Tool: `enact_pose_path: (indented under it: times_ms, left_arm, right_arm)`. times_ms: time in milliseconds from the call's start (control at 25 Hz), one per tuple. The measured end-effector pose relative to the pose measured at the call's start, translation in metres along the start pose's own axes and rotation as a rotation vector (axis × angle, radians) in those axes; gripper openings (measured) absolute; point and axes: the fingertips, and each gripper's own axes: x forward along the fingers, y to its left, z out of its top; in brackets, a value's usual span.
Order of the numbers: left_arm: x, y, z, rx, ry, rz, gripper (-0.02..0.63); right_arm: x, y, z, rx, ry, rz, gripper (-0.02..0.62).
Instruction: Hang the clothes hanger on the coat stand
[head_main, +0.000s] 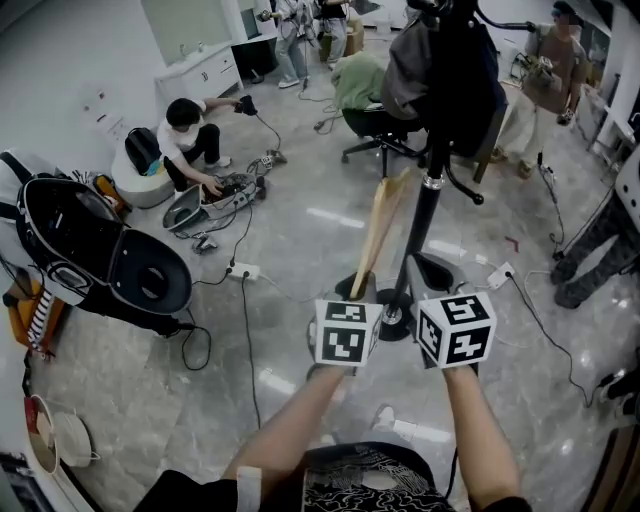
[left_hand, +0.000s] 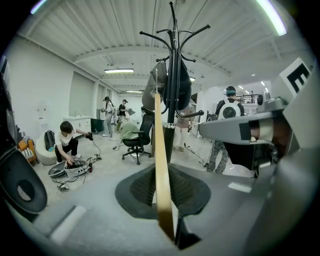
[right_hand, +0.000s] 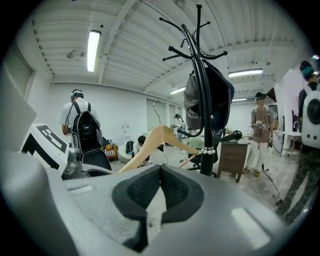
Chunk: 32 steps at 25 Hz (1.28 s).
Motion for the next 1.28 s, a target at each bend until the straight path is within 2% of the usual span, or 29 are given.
enact_pose_path:
  times_ms: [240, 840, 1280]
  left_arm:
    - [0.026, -0.017, 0.013, -0.003, 0.008, 0.022, 0.031]
    - [0.05, -0.039, 0.012, -0.023, 0.016, 0.102, 0.031]
    - [0.068, -0.049, 0.011, -0.026, 0.024, 0.13, 0.031]
  right_arm:
    - [0.006, -0.033, 0.006, 0.003, -0.007, 0.027, 0.0]
    - [0.01, -0.061, 0.007, -0.028, -0.021, 0.122, 0.0]
    - [0.017, -0.077, 0.0, -0.024, -0.024, 0.162, 0.0]
